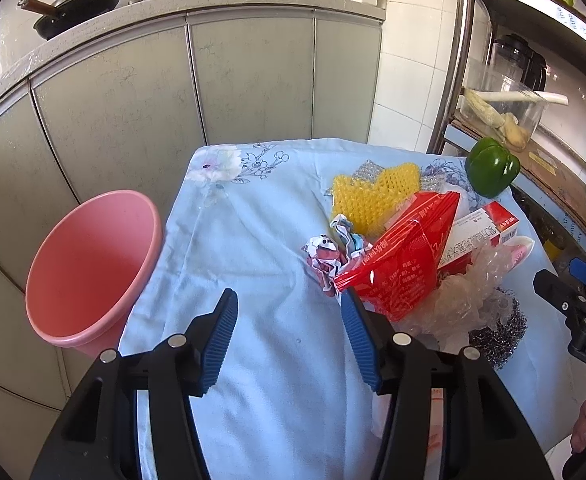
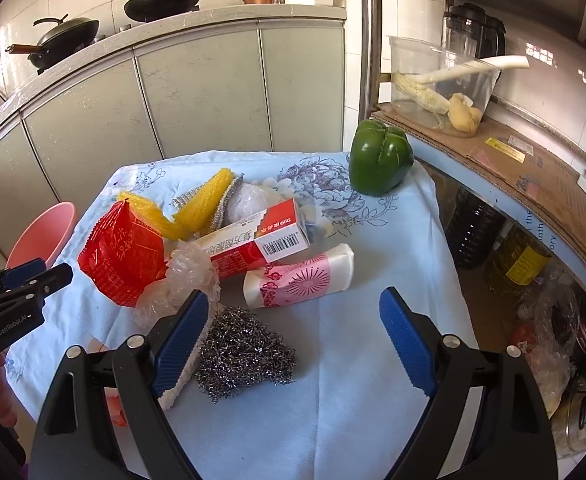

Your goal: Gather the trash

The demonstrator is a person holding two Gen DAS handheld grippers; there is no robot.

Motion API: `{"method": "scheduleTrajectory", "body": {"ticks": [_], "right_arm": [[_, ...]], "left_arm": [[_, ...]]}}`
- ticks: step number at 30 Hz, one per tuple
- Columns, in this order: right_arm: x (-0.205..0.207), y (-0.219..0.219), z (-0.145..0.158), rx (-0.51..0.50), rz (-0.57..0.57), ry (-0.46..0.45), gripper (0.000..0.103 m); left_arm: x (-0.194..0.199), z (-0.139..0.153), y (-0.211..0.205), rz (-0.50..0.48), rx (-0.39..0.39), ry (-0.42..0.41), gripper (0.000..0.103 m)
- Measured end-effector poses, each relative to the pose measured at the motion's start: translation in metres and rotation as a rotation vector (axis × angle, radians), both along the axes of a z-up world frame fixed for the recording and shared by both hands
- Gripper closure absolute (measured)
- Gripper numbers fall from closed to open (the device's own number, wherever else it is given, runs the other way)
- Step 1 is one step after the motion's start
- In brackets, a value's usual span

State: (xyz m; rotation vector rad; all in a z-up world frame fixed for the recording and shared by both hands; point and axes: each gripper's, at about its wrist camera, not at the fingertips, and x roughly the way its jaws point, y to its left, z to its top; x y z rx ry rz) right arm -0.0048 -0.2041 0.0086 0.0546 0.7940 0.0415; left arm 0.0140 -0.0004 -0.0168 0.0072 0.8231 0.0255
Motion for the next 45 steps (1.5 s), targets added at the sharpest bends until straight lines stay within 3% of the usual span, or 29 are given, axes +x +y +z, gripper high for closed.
{"method": "scheduleTrajectory", "body": {"ticks": [42,45], "right_arm": [[0.002,-0.003,0.002,0.011,-0.001,0.030,0.015],[0.001,-0.005,0.002,0.013,0.000,0.029,0.019]], "left_arm": [[0.006,-0.008,0.010,0.003,-0.009,0.065,0.045],[0.006,-0.008,0.012,0.005,-0.014,0.067,0.045]]}}
